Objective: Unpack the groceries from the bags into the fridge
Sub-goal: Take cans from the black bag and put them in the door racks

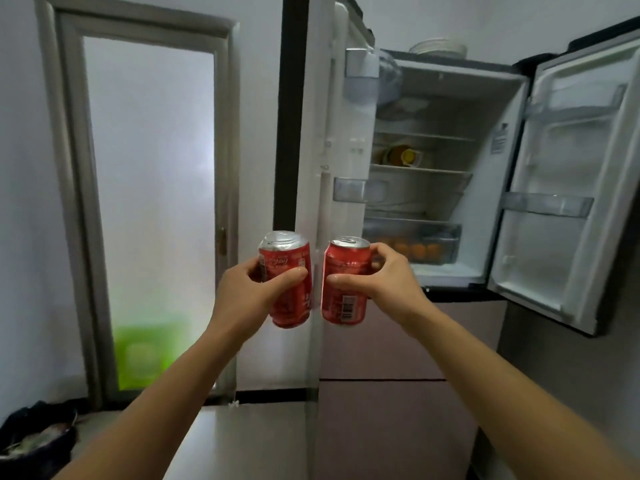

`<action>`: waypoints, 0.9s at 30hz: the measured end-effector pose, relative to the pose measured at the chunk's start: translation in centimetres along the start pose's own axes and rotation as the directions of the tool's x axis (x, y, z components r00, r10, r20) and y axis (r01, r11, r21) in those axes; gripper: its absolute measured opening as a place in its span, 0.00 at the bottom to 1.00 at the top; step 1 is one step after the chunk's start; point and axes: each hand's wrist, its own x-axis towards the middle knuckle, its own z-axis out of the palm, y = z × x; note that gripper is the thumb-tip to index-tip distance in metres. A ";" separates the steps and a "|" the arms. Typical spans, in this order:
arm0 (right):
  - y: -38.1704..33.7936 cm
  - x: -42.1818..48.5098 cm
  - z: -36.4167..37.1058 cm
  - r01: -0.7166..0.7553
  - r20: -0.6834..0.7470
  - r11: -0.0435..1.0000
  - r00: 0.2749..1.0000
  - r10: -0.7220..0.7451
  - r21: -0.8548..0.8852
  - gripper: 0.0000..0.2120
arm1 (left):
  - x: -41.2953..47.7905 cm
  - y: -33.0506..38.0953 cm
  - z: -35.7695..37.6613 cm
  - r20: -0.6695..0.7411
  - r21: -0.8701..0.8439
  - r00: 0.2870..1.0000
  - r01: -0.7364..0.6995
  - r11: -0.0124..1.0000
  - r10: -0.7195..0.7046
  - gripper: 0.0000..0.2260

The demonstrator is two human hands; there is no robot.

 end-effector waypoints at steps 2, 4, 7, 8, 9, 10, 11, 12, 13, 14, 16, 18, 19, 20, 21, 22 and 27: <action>0.3 3.3 -2.0 0.032 -0.064 0.999 0.997 -0.032 -0.004 0.30 | 3.4 0.5 2.1 0.008 -0.016 0.999 -0.040 0.999 0.040 0.25; 0.3 6.5 -4.0 0.063 -0.108 0.998 0.992 -0.062 -0.002 0.29 | 6.4 1.5 3.8 0.010 -0.019 0.996 -0.091 0.996 0.091 0.28; -0.2 11.1 -7.0 0.119 -0.151 0.993 0.982 -0.115 0.014 0.27 | 10.6 3.6 6.1 0.026 -0.011 0.982 -0.189 0.982 0.189 0.22; -0.4 12.7 -7.9 0.152 -0.176 0.988 0.974 -0.145 0.028 0.27 | 11.9 4.4 6.8 0.031 -0.006 0.974 -0.223 0.975 0.224 0.19; -0.7 14.1 -8.8 0.191 -0.204 0.981 0.962 -0.180 0.036 0.26 | 13.1 5.2 7.5 0.033 -0.003 0.966 -0.257 0.966 0.257 0.17; -1.0 15.7 -9.6 0.228 -0.228 0.973 0.950 -0.215 0.033 0.26 | 14.3 6.0 8.2 0.029 0.003 0.957 -0.290 0.957 0.290 0.17; -1.3 17.2 -10.3 0.259 -0.241 0.965 0.939 -0.244 0.031 0.27 | 15.4 6.7 8.9 0.020 0.016 0.947 -0.320 0.947 0.320 0.18; -1.6 18.6 -10.9 0.288 -0.252 0.957 0.929 -0.269 0.037 0.27 | 16.4 7.2 9.6 0.009 0.037 0.938 -0.348 0.937 0.347 0.19; -1.8 20.0 -11.4 0.315 -0.263 0.948 0.920 -0.292 0.051 0.27 | 17.4 7.8 10.3 -0.003 0.058 0.929 -0.370 0.927 0.371 0.20; -2.0 21.5 -12.0 0.340 -0.269 0.938 0.911 -0.313 0.063 0.27 | 18.2 8.4 11.0 -0.015 0.074 0.920 -0.390 0.918 0.392 0.20; -2.3 24.0 -12.9 0.369 -0.256 0.925 0.906 -0.337 0.089 0.27 | 19.9 9.5 12.3 -0.040 0.102 0.901 -0.426 0.899 0.432 0.17; -2.4 26.6 -13.7 0.385 -0.224 0.914 0.909 -0.352 0.126 0.26 | 21.7 10.7 13.5 -0.080 0.164 0.877 -0.457 0.875 0.473 0.13; -2.4 27.7 -14.0 0.390 -0.210 0.910 0.910 -0.358 0.139 0.27 | 22.6 11.2 14.1 -0.100 0.205 0.865 -0.466 0.861 0.492 0.13; -2.3 29.0 -14.3 0.396 -0.197 0.908 0.910 -0.366 0.140 0.27 | 23.5 11.6 14.7 -0.116 0.245 0.855 -0.468 0.849 0.505 0.13; -2.1 30.0 -14.5 0.404 -0.184 0.905 0.908 -0.377 0.136 0.27 | 24.3 11.8 15.2 -0.131 0.282 0.850 -0.461 0.842 0.510 0.13; -1.8 31.0 -14.6 0.411 -0.170 0.902 0.906 -0.388 0.130 0.28 | 24.9 11.9 15.8 -0.143 0.319 0.848 -0.449 0.835 0.511 0.13; 0.7 34.9 -14.6 0.382 -0.030 0.912 0.924 -0.382 0.149 0.23 | 26.7 10.1 18.3 -0.197 0.453 0.852 -0.360 0.815 0.485 0.13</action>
